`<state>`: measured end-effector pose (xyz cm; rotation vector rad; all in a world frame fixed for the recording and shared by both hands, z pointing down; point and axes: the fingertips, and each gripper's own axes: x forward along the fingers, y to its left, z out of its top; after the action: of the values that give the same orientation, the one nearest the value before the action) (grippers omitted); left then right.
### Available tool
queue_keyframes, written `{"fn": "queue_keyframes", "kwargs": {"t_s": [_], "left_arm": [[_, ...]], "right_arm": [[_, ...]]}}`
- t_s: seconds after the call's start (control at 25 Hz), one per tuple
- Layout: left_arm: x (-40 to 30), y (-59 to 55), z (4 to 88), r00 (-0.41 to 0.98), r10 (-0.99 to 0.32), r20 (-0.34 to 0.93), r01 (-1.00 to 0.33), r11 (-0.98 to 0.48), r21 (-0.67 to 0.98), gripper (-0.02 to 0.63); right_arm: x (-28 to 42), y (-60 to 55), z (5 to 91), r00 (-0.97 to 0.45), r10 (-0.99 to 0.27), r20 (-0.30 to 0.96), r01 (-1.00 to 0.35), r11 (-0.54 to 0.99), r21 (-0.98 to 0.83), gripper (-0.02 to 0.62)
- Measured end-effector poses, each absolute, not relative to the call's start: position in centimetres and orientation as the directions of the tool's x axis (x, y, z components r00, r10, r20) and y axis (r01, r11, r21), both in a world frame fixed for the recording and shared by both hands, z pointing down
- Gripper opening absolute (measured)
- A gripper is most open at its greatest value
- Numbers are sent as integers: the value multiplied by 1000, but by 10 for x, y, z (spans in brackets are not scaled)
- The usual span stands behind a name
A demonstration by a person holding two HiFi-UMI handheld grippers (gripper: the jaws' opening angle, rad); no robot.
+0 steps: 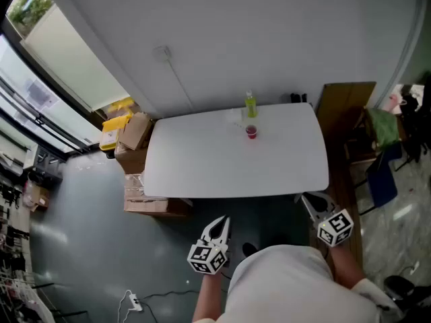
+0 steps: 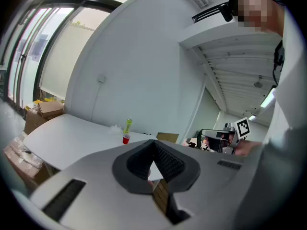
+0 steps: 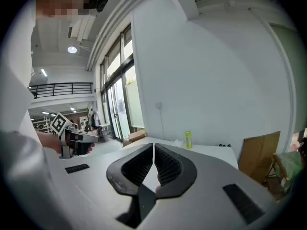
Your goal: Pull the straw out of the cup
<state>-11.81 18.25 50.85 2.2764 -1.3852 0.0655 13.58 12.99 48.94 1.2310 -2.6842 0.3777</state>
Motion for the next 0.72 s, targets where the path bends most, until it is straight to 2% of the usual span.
{"fn": "queue_keyframes", "kwargs": {"t_s": [0.72], "left_arm": [[-94, 190, 505, 476, -834, 279, -857, -369, 361, 2]], "right_arm": [[153, 136, 488, -672, -699, 245, -739, 652, -170, 41]]}}
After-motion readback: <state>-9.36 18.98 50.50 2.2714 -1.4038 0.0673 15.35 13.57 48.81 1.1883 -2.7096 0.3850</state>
